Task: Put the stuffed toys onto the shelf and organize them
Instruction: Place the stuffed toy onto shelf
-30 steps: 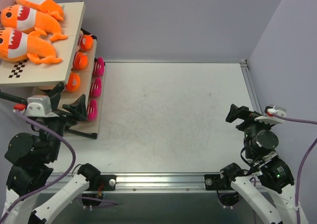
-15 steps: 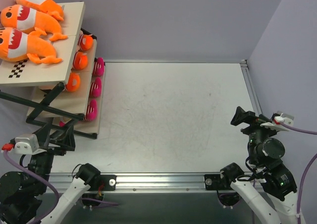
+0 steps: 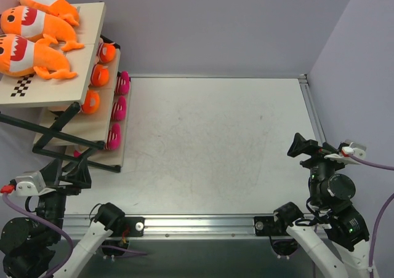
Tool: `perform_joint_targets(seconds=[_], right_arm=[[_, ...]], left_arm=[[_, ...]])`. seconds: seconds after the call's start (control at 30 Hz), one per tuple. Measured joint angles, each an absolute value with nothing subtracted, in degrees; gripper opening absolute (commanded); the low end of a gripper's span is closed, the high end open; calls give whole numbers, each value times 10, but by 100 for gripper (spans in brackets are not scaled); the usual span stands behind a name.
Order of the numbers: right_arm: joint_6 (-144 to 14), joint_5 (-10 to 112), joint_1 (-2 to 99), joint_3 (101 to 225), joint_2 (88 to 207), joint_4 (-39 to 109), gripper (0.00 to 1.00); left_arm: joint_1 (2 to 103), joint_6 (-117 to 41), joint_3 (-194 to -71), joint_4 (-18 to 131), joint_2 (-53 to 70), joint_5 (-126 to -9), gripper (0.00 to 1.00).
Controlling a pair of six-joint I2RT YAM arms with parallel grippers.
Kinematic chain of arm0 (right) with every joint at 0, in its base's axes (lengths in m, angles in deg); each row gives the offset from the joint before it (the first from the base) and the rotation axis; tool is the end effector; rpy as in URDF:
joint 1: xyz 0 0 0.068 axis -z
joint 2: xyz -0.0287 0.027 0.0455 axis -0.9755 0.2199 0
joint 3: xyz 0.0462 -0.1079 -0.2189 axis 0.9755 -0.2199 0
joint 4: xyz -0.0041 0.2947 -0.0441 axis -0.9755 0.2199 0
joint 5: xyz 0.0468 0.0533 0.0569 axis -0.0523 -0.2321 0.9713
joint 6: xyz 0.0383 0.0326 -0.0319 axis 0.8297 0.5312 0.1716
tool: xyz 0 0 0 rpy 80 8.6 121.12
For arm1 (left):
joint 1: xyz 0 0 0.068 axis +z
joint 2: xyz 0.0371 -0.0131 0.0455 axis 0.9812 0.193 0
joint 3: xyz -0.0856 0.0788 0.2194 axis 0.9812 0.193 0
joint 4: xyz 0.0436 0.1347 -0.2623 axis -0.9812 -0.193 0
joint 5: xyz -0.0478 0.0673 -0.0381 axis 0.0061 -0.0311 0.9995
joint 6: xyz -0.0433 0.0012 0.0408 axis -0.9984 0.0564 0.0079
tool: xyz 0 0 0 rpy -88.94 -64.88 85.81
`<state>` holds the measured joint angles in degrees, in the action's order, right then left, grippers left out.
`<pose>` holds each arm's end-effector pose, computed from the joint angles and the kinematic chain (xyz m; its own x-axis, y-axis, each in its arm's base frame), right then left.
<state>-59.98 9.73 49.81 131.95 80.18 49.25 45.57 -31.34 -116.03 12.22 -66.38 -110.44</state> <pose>0.1052 0.0272 0.3985 0.2628 0.3254 -0.9083 0.0429 0.9365 0.3480 0.0146 0.0202 0.4070 0.1859 -0.1986 -0.9623 0.0001 0.9794 -0.2021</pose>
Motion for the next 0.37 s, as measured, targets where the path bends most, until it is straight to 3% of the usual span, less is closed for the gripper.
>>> perform_joint_targets(seconds=[0.37], right_arm=[[-602, 98, 498, 1317, 796, 488, 99]], left_arm=[[456, -319, -1153, 124, -664, -1121, 94]])
